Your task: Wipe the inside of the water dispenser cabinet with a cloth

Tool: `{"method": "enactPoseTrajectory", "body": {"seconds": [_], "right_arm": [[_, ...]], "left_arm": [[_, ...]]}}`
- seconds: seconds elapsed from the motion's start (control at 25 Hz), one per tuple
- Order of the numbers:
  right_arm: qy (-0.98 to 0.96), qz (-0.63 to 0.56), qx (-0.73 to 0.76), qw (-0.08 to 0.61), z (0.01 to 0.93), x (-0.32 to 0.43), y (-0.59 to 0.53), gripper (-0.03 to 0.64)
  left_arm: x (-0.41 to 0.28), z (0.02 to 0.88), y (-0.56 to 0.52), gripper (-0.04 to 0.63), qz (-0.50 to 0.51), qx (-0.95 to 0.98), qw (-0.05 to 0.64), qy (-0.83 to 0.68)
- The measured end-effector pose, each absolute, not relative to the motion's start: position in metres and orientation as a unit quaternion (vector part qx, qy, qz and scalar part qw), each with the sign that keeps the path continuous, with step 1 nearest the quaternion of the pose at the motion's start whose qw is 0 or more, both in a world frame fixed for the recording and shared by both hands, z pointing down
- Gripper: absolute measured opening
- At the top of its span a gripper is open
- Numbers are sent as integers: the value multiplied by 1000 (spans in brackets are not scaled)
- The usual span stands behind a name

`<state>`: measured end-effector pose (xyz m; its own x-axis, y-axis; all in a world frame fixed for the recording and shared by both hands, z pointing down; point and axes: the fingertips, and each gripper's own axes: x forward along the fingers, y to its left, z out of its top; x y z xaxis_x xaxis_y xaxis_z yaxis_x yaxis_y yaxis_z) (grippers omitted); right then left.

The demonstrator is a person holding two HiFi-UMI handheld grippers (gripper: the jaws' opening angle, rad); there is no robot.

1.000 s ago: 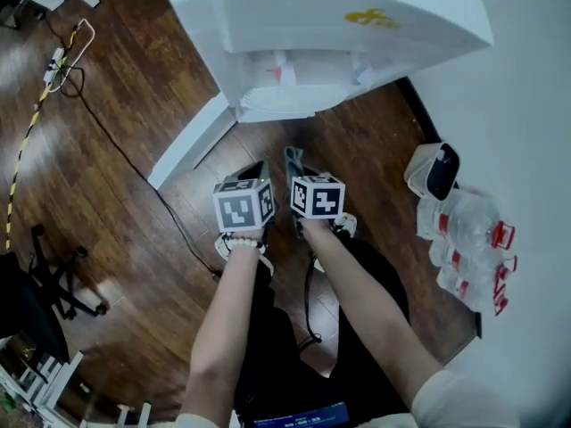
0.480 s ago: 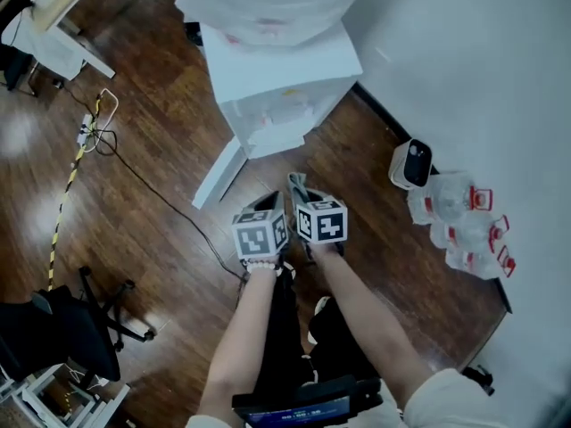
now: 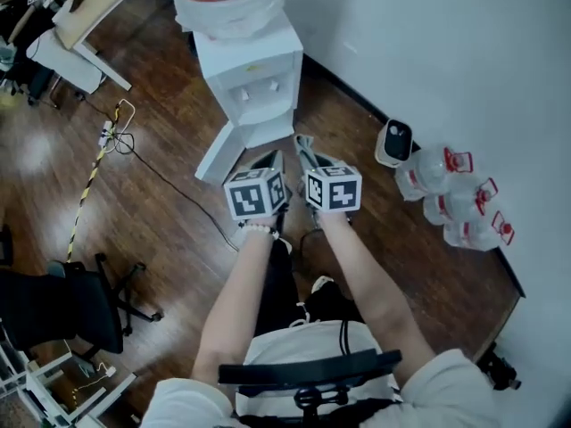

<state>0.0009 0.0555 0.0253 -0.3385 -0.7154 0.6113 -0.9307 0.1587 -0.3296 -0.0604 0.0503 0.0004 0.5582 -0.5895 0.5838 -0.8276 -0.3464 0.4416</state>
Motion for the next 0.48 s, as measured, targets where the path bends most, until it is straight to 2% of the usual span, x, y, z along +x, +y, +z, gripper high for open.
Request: {"method": "enactPoseTrajectory", "body": {"seconds": [0.24, 0.48], "right_arm": [[-774, 286, 550, 128, -65, 34, 146, 38], [-787, 263, 547, 109, -111, 32, 197, 37]], "left_arm": [[-46, -79, 152, -3, 127, 821, 330, -449], [-59, -115, 196, -3, 115, 828, 317, -447]]}}
